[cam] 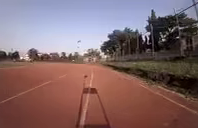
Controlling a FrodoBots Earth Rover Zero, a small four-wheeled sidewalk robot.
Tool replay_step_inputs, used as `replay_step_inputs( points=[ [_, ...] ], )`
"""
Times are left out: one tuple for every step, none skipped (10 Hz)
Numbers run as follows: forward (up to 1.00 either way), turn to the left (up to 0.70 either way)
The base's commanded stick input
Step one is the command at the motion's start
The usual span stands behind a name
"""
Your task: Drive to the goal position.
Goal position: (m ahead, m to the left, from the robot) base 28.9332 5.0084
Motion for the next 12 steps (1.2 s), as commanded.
replay_step_inputs(
  points=[
    [0.7, 0.0],
    [0.7, 0.0],
    [0.7, 0.0],
    [0.7, 0.0],
    [0.7, 0.0],
    [0.7, 0.0],
    [0.7, 0.0],
    [0.7, 0.0],
    [0.7, 0.0],
    [0.7, 0.0],
    [0.7, 0.0],
    [0.7, 0.0]
  ],
)
